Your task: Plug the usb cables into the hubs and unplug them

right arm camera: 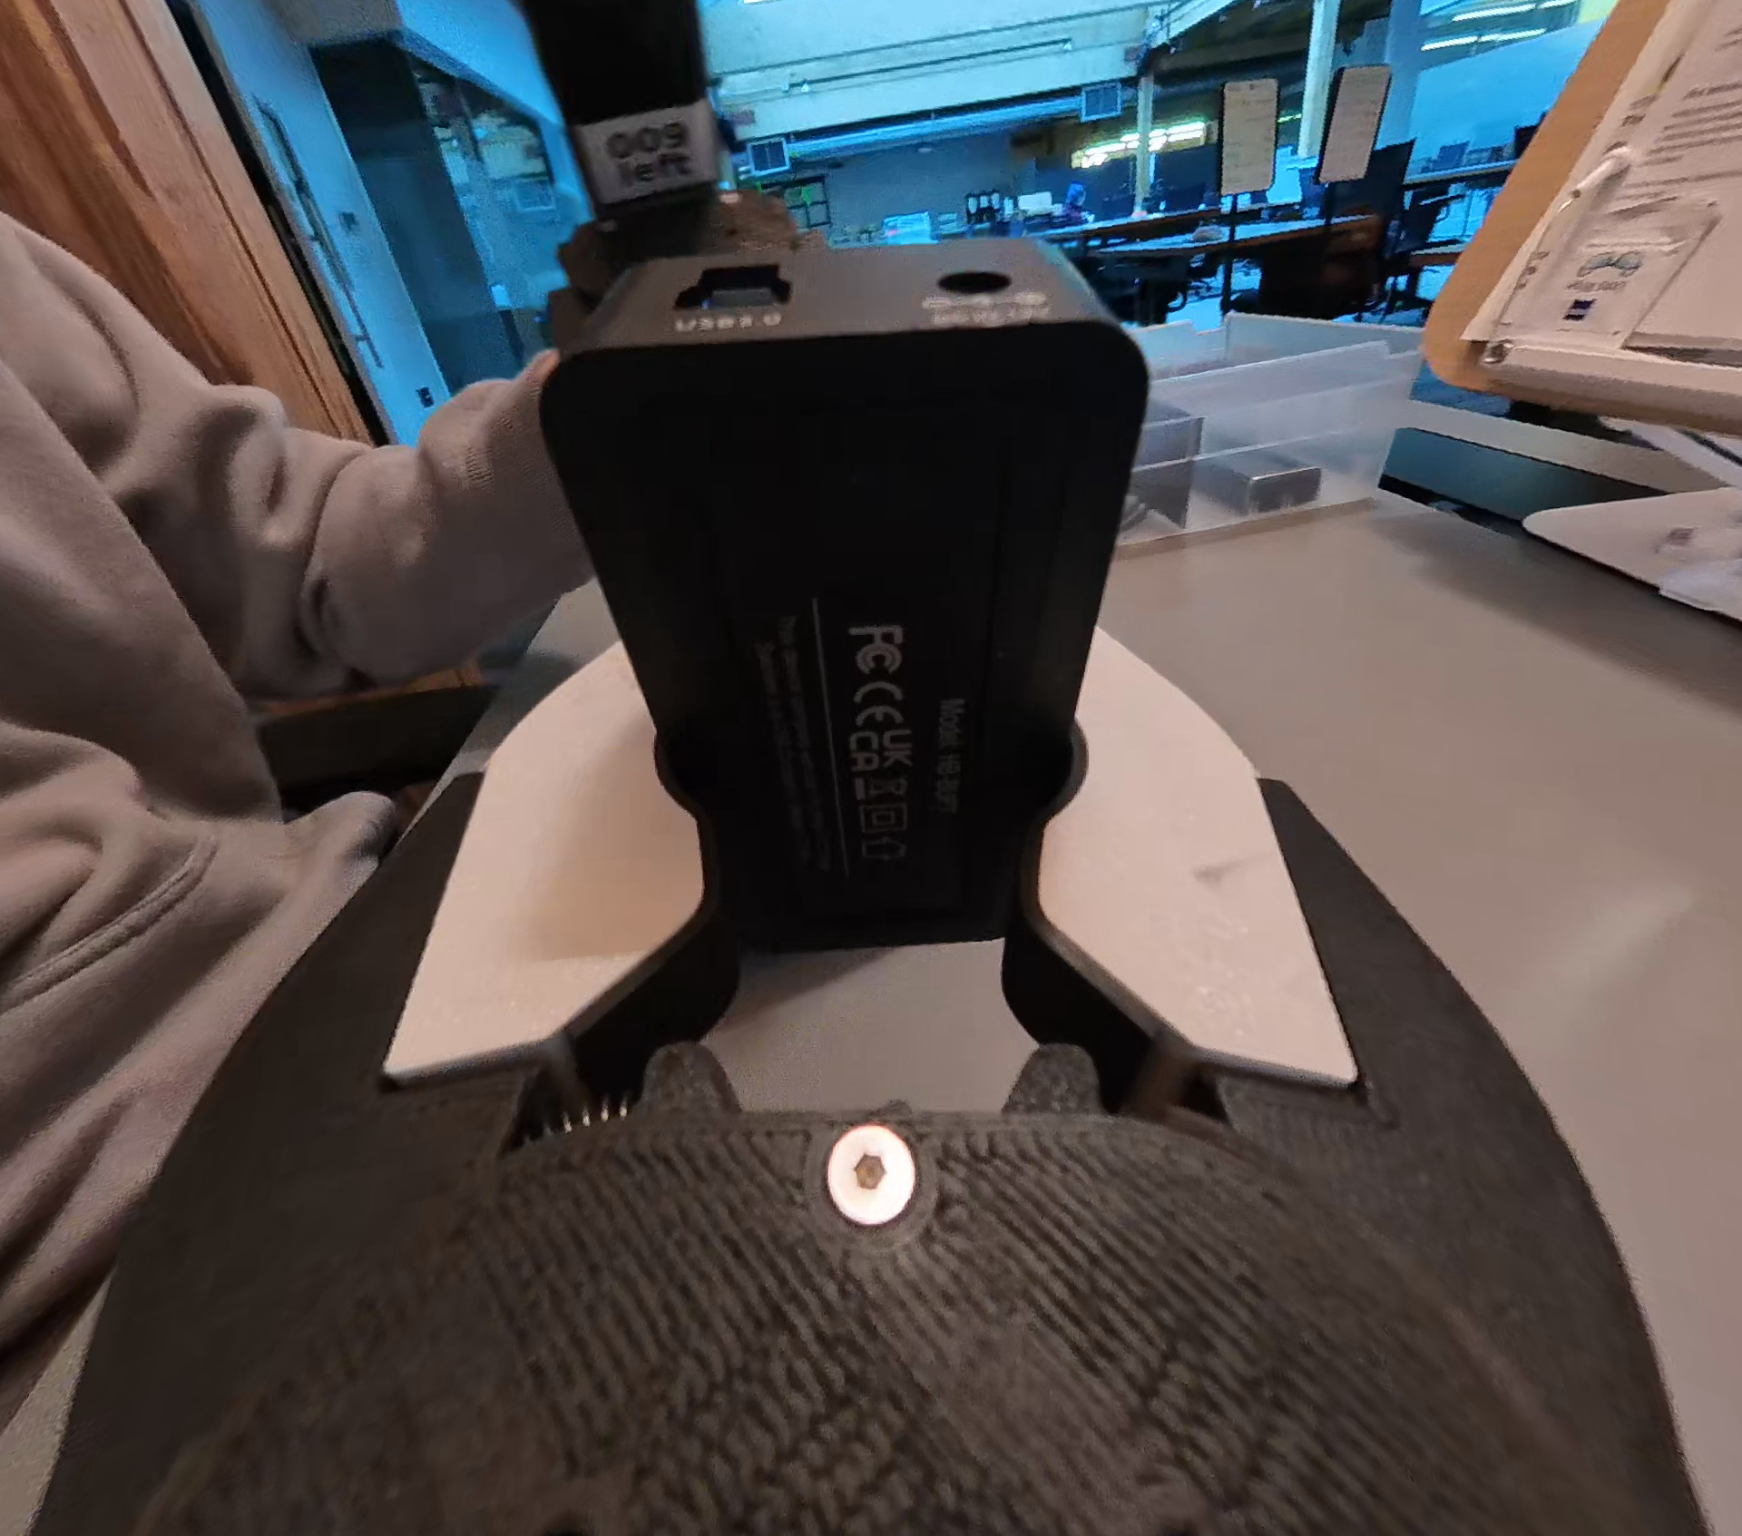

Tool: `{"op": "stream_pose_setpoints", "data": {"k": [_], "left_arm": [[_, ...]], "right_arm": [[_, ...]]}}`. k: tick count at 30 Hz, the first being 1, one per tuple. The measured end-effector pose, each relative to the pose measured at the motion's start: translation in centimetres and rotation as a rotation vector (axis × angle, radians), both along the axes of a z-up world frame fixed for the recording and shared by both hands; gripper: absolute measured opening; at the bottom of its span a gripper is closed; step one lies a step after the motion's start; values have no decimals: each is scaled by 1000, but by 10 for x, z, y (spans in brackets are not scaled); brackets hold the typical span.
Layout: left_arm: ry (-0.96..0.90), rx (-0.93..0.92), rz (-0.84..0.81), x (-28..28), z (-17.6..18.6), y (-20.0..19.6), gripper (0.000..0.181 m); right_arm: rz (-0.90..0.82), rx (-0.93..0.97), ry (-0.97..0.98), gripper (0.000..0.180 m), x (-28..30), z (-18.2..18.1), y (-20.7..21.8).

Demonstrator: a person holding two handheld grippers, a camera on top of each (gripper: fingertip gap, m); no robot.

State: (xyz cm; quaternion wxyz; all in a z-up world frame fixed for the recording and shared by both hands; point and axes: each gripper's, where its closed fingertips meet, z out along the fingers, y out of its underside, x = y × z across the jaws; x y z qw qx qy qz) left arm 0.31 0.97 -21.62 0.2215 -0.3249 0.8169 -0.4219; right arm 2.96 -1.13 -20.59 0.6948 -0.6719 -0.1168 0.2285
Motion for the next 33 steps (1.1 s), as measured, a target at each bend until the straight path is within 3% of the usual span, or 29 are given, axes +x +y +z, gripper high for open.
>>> {"op": "stream_pose_setpoints", "data": {"k": [7, 8, 16, 18, 21, 23, 25, 27, 29, 33], "left_arm": [[308, -500, -300, -43, 5, 8, 3], [327, -531, -284, -41, 0, 14, 3], [70, -467, 204, 2, -35, 75, 3], [40, -447, 258, 2, -40, 76, 7], [122, -458, 259, 4, -55, 68, 15], [162, -413, 279, 9, -68, 70, 2], [147, -374, 274, 14, -71, 71, 1], [132, -369, 266, 17, -64, 71, 0], [103, -399, 232, 19, -51, 66, 12], [117, -396, 135, 12, -31, 56, 5]], "right_arm": [[1, -16, -29, 71, -5, -3, 3], [-8, -18, -34, 71, -4, -4, 4], [-32, -51, -76, 71, -3, -12, 6], [-25, -55, -80, 71, -5, -12, 7], [-18, -67, -90, 71, -7, -15, 8], [-19, -70, -103, 71, -7, -16, 8], [-21, -73, -104, 71, -7, -17, 8], [-24, -79, -106, 71, -6, -18, 8], [-25, -81, -105, 71, -5, -18, 8], [-49, -96, -114, 71, -2, -21, 10]]}}
